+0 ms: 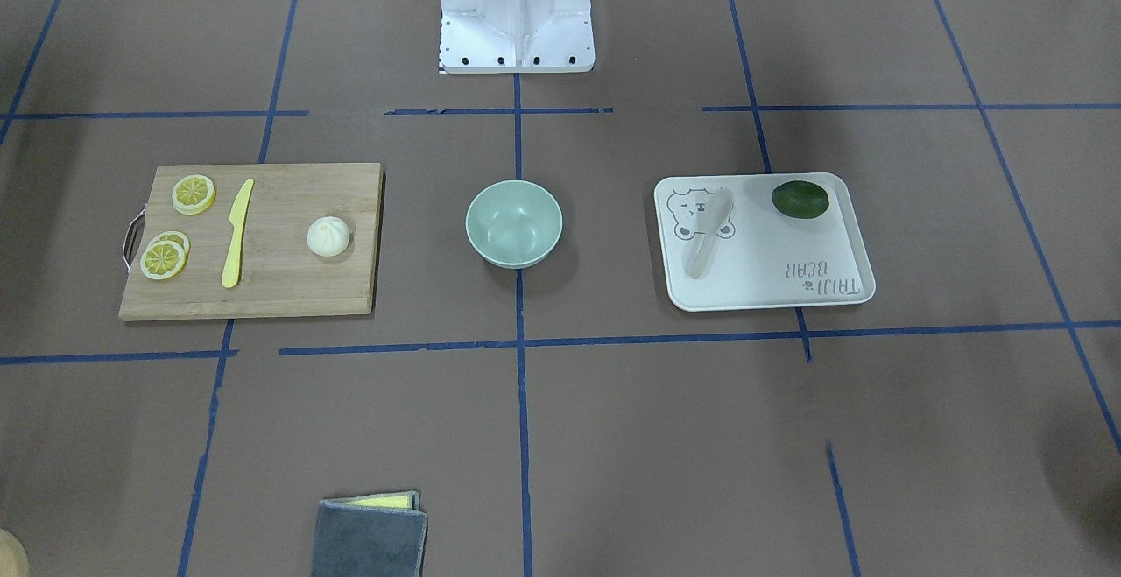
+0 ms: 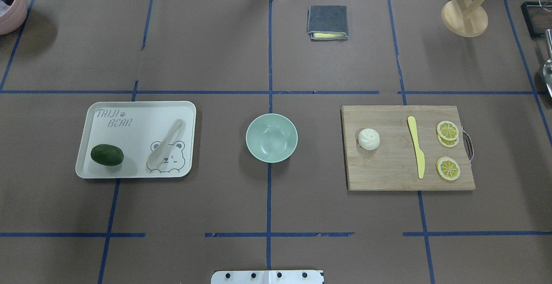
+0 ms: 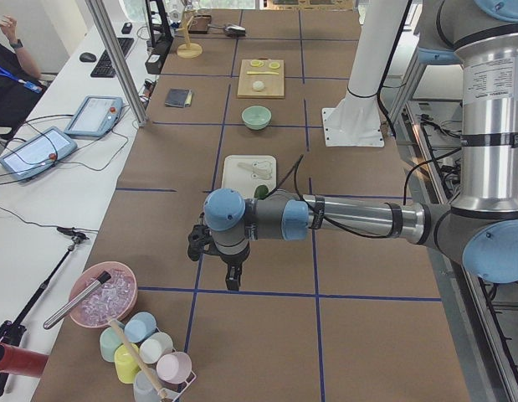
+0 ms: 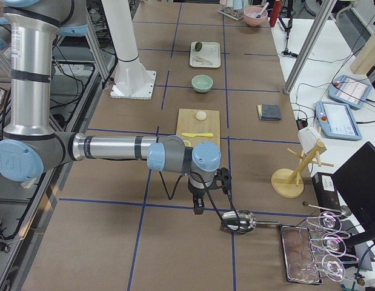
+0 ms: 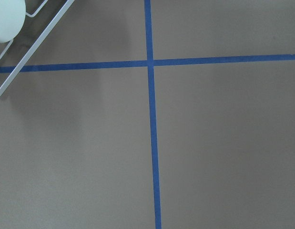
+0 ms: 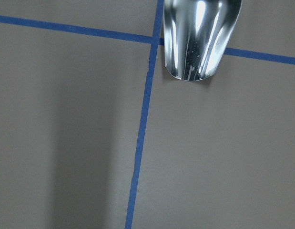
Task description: Put spoon and bun in bowl
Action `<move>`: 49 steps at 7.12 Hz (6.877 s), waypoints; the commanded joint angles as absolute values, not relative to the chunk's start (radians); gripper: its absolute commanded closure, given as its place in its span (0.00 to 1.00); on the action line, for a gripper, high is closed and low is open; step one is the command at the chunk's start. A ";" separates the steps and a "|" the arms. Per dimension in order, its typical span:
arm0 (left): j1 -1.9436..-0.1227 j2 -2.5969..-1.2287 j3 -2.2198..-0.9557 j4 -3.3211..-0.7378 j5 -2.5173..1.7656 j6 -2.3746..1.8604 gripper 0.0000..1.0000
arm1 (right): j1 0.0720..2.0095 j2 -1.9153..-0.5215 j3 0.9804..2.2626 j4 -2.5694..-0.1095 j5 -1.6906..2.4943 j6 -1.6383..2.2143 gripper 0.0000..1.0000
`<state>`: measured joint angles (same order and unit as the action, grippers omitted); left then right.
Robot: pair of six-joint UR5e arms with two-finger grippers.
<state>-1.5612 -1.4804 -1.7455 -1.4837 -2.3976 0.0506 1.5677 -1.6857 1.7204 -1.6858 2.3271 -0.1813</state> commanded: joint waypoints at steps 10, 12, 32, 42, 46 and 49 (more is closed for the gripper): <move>-1.470 -1.535 -1.723 -2.312 -2.416 0.034 0.00 | 1.560 -1.601 1.738 -1.562 2.333 -0.146 0.00; -1.323 -1.662 -1.701 -2.300 -2.441 -0.194 0.00 | 1.560 -1.606 1.723 -1.562 2.341 -0.147 0.00; -0.620 -1.917 -1.661 -1.980 -1.861 -0.601 0.93 | 1.562 -1.631 1.723 -1.559 2.367 -0.150 0.00; -0.585 -2.374 -1.607 -1.542 -1.778 -1.382 1.00 | 1.562 -1.631 1.723 -1.560 2.368 -0.147 0.00; -0.494 -2.490 -1.425 -1.542 -1.706 -1.637 1.00 | 1.562 -1.631 1.721 -1.560 2.368 -0.147 0.00; -0.492 -2.462 -1.452 -1.546 -1.667 -1.550 0.00 | 1.562 -1.628 1.721 -1.560 2.368 -0.147 0.00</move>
